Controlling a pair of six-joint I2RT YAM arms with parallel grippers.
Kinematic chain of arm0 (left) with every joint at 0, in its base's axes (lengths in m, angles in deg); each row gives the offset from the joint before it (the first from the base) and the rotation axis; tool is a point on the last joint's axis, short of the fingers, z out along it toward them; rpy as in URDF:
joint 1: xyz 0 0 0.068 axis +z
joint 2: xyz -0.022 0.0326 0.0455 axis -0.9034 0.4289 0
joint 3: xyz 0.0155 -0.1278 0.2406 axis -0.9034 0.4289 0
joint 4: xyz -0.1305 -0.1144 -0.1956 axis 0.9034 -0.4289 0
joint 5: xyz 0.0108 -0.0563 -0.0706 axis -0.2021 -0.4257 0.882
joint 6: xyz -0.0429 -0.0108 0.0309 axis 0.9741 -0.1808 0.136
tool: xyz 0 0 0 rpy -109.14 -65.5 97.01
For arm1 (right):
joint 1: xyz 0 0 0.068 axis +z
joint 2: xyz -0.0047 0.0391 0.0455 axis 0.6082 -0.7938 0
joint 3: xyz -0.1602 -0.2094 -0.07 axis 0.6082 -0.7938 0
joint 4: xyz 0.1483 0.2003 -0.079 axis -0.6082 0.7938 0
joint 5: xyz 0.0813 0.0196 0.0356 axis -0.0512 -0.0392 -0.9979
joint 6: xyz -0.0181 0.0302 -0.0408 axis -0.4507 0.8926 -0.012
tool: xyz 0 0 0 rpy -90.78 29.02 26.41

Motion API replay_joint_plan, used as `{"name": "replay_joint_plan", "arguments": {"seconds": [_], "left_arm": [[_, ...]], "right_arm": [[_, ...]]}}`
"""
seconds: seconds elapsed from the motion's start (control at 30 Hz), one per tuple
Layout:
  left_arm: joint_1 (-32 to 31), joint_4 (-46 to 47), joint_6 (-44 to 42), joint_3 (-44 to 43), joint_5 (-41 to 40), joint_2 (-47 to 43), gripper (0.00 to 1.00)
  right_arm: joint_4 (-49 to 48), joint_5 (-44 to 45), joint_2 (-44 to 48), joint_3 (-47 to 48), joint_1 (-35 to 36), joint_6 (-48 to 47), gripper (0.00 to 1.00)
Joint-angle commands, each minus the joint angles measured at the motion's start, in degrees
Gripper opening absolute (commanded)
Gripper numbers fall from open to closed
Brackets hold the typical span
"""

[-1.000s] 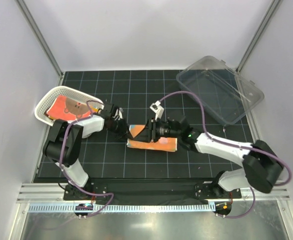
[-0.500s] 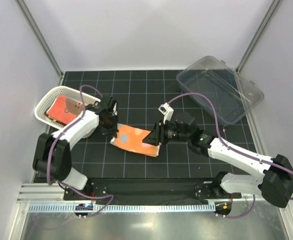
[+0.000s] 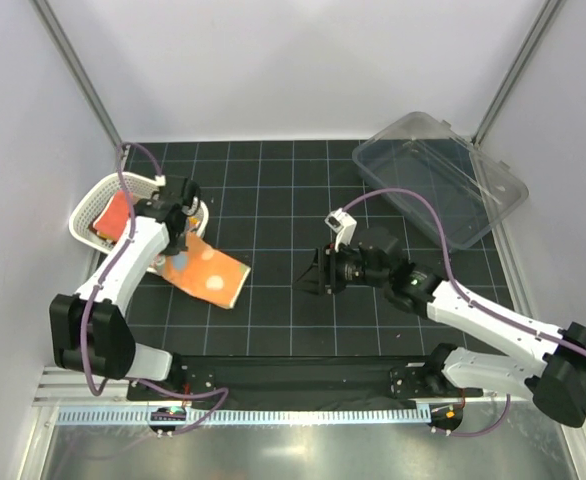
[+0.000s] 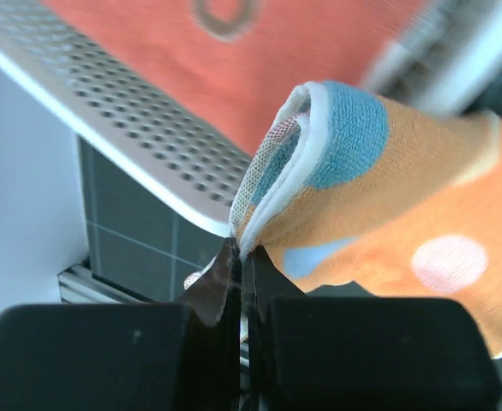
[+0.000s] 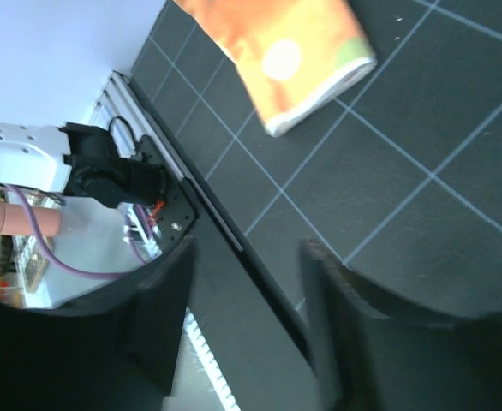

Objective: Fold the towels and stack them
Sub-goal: Neatly place the folded towel into the bin

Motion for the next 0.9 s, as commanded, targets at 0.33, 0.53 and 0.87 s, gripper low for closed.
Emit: {"name": "replay_joint_plan", "arguments": {"seconds": [0.33,0.53,0.87], "left_arm": [[16.19,9.41,-3.50,-13.62,-2.66,9.59,0.00],[23.40,7.83,-4.38,-22.41,-0.12,14.87,0.00],[30.79,9.67,-2.10,-29.88,2.70,25.32,0.00]], "right_arm": [[7.94,10.69,6.89,1.73,-1.21,-8.79,1.00],[7.76,11.22,4.96,1.91,-2.35,-11.08,1.00],[6.45,7.02,0.47,2.70,-7.00,-12.93,1.00]]}}
